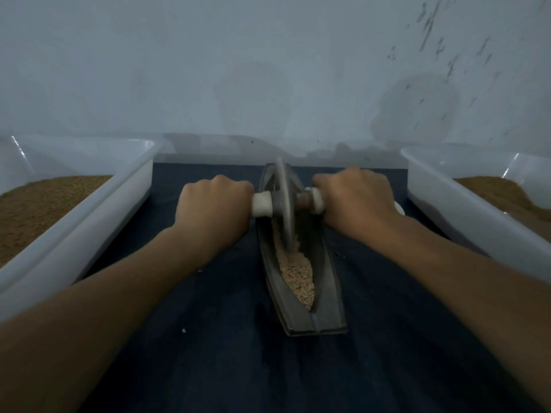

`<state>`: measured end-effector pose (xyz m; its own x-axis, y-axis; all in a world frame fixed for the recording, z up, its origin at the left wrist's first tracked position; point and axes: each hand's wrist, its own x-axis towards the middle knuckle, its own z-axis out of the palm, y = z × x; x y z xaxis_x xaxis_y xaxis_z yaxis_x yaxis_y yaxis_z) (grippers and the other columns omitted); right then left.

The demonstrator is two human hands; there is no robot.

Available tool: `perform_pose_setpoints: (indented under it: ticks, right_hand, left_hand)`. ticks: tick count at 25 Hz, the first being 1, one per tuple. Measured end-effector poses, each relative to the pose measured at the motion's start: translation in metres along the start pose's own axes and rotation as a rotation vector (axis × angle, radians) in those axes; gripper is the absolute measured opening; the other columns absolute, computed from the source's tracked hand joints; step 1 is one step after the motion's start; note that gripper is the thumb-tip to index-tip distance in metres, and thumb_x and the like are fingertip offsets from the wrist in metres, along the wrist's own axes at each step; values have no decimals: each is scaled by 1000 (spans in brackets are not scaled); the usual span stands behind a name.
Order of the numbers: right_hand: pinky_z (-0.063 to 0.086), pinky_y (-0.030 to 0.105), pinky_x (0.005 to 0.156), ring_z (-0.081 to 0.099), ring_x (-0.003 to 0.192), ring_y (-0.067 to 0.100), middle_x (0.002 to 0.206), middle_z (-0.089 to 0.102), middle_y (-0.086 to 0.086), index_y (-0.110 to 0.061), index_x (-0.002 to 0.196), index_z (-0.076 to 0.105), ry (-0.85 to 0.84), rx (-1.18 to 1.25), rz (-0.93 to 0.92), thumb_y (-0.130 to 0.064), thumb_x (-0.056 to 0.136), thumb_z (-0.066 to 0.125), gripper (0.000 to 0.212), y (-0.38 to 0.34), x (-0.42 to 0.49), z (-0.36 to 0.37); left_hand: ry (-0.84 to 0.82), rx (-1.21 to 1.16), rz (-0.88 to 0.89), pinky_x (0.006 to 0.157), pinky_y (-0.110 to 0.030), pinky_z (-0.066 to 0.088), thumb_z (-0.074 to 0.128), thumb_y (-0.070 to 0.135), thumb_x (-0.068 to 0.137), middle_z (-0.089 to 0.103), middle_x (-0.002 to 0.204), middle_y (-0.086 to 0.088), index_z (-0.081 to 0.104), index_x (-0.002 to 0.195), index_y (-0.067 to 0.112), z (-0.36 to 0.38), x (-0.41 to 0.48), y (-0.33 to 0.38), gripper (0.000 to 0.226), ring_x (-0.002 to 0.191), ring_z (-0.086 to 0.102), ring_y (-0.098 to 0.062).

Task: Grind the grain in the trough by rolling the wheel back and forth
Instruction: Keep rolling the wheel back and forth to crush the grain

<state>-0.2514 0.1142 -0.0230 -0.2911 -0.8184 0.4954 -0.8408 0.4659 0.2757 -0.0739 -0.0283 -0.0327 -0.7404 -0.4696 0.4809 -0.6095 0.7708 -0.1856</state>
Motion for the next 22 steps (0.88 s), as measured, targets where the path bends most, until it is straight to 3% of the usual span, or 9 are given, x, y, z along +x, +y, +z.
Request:
perform_pose_setpoints:
  ticks: [2, 5, 8, 10, 12, 15, 17, 19, 22]
  right_hand:
    - [11, 22, 47, 30, 49, 15, 58, 31, -11, -34, 73, 29, 115, 1, -40, -32, 71, 72, 43, 0, -39, -11]
    - [2, 17, 52, 10, 48, 7, 56, 13, -13, -35, 73, 22, 176, -29, -40, -32, 60, 67, 47, 2, -64, -25]
    - [6, 20, 51, 24, 48, 14, 56, 23, -12, -31, 70, 33, 85, -8, 12, -28, 66, 75, 42, 1, -46, -7]
    - [16, 24, 50, 40, 55, 21, 61, 38, -9, -28, 77, 50, 62, 6, 49, -32, 79, 73, 24, 0, -17, 9]
    - [27, 29, 54, 48, 64, 26, 69, 48, -3, -26, 85, 57, 32, 15, 65, -38, 89, 66, 16, -2, 9, 12]
    - [23, 27, 52, 38, 57, 22, 64, 38, -6, -29, 80, 48, 46, -28, 33, -38, 87, 68, 24, -2, -3, 0]
    - [11, 22, 49, 21, 47, 11, 57, 23, -12, -33, 74, 36, 98, -25, -28, -32, 74, 74, 38, -2, -35, -14]
    - [4, 18, 52, 7, 50, 0, 56, 12, -13, -32, 73, 30, 158, 18, -68, -28, 62, 69, 40, 0, -59, -27]
    - [2, 17, 55, 8, 48, 3, 57, 10, -13, -30, 71, 31, 154, 22, -41, -24, 61, 71, 41, -2, -57, -21]
  left_hand:
    - [118, 53, 122, 44, -24, 16, 71, 36, 74, 24, 58, 8, 36, 74, 29, -8, -28, -1, 35, 44, 17, -11]
    - [200, 60, 207, 51, -17, 4, 81, 30, 54, 14, 53, 8, 28, 70, 25, -25, -43, -4, 55, 45, -1, -8]
    - [63, 139, 129, 47, -21, 8, 77, 30, 65, 18, 54, 6, 33, 71, 24, -12, -24, 3, 45, 43, 7, -11]
    - [37, 104, 66, 46, -28, 21, 65, 29, 82, 31, 61, 4, 46, 79, 23, 3, 8, 4, 20, 46, 25, -16]
    - [-25, 56, 20, 54, -34, 33, 57, 27, 89, 41, 70, 2, 58, 91, 24, 4, 29, 2, 4, 58, 40, -20]
    - [-22, 32, 19, 54, -32, 32, 60, 32, 87, 38, 69, 3, 52, 87, 24, 0, 10, 1, 11, 57, 39, -20]
    - [96, 50, 102, 46, -25, 17, 69, 36, 76, 26, 60, 6, 36, 76, 28, -5, -24, -2, 33, 46, 20, -14]
    - [172, 37, 179, 49, -19, 7, 75, 32, 63, 21, 53, 7, 29, 71, 28, -19, -46, -6, 48, 44, 6, -10]
    - [135, 69, 153, 50, -18, 8, 76, 26, 61, 23, 51, 5, 32, 69, 24, -16, -38, -4, 44, 43, 5, -11]
